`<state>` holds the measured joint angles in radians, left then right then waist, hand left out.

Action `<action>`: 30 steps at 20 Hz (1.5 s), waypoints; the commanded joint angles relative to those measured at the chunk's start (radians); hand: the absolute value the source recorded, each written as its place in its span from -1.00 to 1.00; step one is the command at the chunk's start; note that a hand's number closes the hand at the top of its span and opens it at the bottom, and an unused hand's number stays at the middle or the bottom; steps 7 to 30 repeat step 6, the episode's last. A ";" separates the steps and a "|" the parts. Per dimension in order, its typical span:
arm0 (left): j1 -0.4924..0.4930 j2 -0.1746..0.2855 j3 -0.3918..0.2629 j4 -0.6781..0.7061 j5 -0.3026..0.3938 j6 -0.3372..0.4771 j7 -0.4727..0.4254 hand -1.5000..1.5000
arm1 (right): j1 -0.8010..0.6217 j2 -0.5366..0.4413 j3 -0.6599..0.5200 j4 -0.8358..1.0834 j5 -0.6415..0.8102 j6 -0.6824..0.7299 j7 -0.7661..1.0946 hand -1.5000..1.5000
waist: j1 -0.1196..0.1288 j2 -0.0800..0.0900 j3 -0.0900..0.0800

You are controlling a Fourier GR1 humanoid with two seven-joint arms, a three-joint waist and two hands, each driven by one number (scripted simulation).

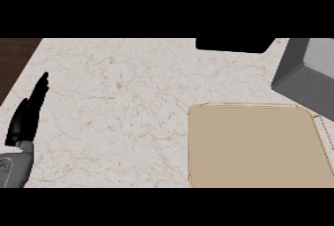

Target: Pick the lemon from the tray and place it in the cardboard box

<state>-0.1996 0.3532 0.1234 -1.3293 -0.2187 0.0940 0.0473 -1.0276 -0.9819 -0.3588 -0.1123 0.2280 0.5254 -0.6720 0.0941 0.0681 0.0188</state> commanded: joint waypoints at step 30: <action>0.001 -0.001 0.004 -0.005 0.009 -0.006 -0.001 0.00 | 0.058 -0.072 0.020 -0.036 0.015 0.131 -0.064 -1.00 | 0.005 0.005 0.005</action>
